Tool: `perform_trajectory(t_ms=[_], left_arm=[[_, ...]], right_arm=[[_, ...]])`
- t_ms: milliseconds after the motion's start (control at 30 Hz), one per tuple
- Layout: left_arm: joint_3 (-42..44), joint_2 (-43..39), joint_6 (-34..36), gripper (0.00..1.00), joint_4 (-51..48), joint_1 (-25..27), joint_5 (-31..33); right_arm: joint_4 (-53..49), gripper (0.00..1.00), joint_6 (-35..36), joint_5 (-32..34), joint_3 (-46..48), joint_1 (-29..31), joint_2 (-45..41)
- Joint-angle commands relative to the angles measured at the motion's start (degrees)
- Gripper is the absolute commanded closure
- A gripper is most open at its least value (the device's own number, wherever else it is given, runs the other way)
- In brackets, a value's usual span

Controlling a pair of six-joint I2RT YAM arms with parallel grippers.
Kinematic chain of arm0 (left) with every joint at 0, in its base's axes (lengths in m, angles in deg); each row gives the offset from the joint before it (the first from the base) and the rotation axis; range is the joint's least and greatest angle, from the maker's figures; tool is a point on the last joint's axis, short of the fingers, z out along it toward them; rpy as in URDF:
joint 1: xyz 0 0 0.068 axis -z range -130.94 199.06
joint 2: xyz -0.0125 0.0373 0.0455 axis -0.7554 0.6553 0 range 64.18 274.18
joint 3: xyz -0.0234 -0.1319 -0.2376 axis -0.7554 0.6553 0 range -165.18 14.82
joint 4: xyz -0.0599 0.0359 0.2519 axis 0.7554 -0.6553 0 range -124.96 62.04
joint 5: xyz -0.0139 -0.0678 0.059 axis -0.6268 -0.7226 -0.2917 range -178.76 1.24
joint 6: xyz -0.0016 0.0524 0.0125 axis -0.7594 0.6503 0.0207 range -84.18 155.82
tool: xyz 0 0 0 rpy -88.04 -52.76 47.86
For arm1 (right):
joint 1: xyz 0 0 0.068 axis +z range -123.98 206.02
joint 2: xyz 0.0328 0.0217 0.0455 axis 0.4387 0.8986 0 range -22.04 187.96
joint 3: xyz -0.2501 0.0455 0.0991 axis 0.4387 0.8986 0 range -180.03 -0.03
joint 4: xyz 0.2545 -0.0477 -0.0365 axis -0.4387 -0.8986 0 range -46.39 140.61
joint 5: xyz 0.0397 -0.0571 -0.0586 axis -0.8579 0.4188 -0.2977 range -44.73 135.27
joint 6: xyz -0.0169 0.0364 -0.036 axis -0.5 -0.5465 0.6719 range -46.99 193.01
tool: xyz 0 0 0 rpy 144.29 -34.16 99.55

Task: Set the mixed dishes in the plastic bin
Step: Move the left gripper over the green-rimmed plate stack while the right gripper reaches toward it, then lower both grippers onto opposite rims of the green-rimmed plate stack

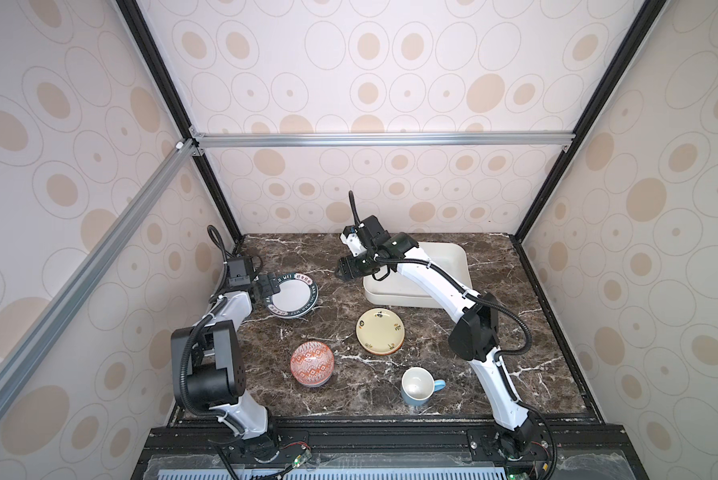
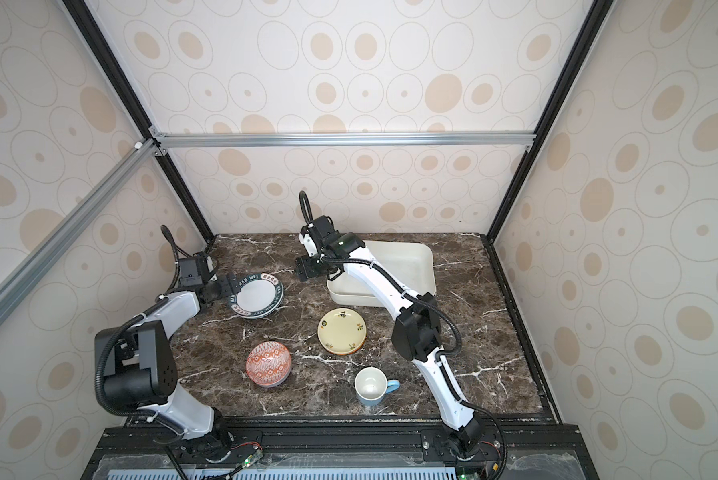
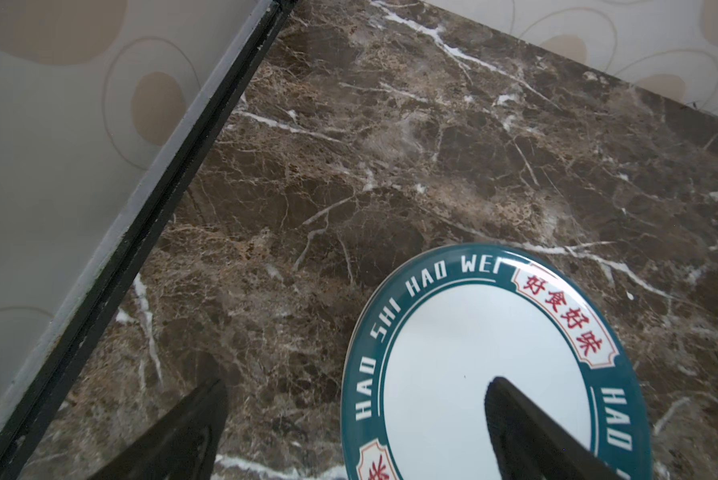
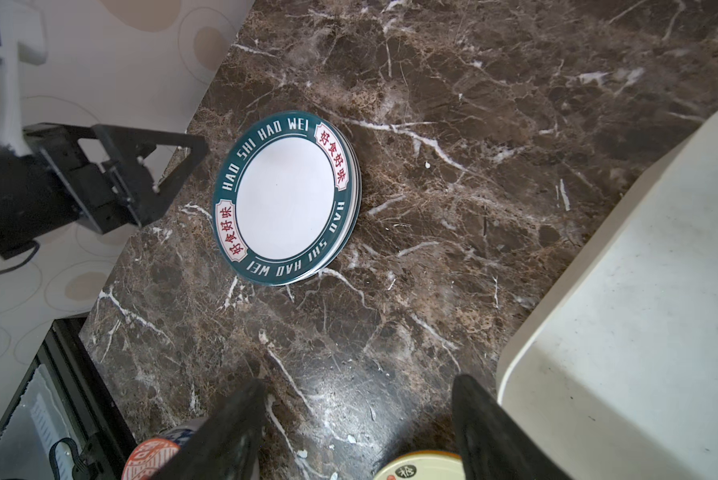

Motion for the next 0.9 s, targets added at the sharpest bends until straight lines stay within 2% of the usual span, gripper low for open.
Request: perform_trajectory(t_ms=[0, 200, 533, 867], left_arm=[[-3.51, 2.92, -1.67, 0.03, -2.07, -0.86, -2.53], [-7.62, 9.21, -1.82, 0.04, -3.43, -1.11, -5.95], [-7.5, 12.94, -3.08, 0.04, -1.9, -1.13, -10.92], [-8.32, 15.62, -4.69, 0.15, -1.46, -0.57, -16.67]], right_arm=[[-0.78, 0.26, 1.83, 0.27, 0.81, 0.3, -2.25], [-0.57, 0.25, 2.67, 1.52, 3.49, 0.19, -4.01], [-0.29, 0.25, 3.61, 2.44, 8.96, -0.1, -6.62], [-0.09, 0.26, 3.58, 1.37, 12.19, -1.89, -8.26]])
